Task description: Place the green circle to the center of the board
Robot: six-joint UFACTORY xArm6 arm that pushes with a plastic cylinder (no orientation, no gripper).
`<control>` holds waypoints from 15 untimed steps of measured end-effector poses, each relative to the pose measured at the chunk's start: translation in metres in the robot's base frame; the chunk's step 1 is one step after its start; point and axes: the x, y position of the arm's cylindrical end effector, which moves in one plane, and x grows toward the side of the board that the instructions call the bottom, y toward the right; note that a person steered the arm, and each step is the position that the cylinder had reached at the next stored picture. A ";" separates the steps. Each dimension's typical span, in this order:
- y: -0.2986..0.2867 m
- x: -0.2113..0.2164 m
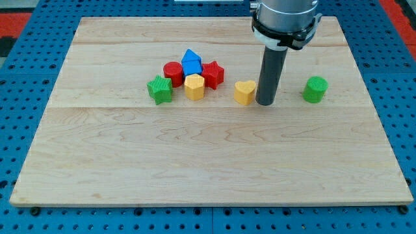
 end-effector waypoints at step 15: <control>0.047 0.028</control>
